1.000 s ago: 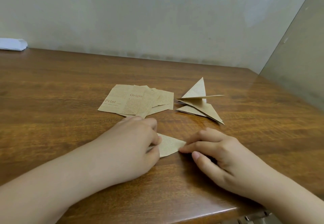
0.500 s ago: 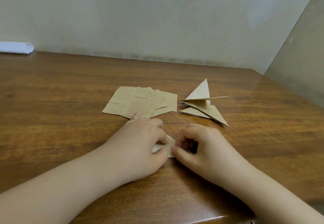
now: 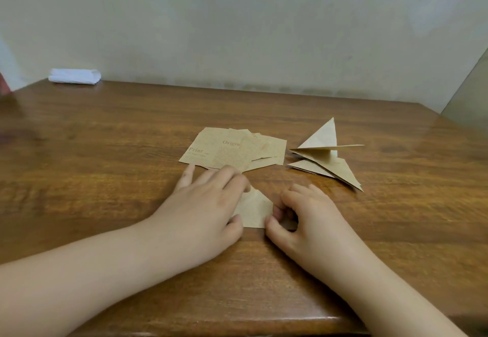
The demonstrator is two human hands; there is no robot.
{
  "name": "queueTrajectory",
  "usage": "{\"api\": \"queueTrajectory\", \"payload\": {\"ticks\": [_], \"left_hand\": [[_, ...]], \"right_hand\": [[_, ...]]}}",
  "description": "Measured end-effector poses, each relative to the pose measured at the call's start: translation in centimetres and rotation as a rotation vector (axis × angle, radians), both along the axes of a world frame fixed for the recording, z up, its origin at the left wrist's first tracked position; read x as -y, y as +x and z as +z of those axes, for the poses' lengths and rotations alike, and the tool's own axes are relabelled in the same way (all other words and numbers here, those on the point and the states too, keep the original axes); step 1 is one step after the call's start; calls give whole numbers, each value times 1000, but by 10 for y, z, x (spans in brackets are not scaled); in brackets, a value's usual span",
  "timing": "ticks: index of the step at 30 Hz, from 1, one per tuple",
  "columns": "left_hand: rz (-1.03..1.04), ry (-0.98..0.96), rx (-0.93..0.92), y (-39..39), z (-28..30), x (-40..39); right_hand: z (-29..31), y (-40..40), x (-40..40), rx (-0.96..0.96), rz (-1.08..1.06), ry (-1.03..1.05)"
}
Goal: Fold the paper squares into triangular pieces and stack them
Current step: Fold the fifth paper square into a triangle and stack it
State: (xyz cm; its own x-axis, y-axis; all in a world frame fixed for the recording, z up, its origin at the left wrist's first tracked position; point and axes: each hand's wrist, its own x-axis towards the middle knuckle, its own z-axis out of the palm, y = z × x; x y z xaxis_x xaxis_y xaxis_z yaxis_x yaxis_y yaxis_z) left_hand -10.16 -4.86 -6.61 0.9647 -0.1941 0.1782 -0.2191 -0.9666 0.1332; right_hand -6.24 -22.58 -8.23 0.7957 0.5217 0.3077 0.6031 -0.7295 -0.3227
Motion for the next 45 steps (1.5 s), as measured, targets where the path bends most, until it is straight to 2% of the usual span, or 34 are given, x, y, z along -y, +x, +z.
{"api": "queueTrajectory", "payload": {"ticks": [4, 7, 16, 22, 26, 32, 35, 37, 41, 43, 45], "left_hand": [[104, -64, -47, -10, -2, -16], [173, -182, -86, -14, -6, -25], [151, -306, -89, -17, -9, -27], [137, -322, -99, -16, -9, -27], [129, -296, -76, -15, -11, -25], [145, -271, -21, -16, -13, -24], [141, -264, 43, -17, -15, -25], [160, -379, 62, -17, -14, -26], [200, -933, 48, -15, 0, -31], [129, -1257, -79, -15, 4, -31], [64, -1407, -186, -15, 6, -29]], "right_hand": [[2, -2, 0, -11, -3, 8], [2, 0, 0, -29, -2, 7], [14, -6, 16, -94, -99, -59], [27, -13, 39, -253, -184, -120], [29, -19, 20, -281, -224, -19], [35, -20, -12, -420, -274, 92], [36, -15, -10, -507, -228, 347], [33, -10, -7, -561, -143, 576], [30, -5, -6, -718, 2, 951], [29, -5, -7, -771, 54, 1091], [29, -5, -8, -802, 91, 1171]]}}
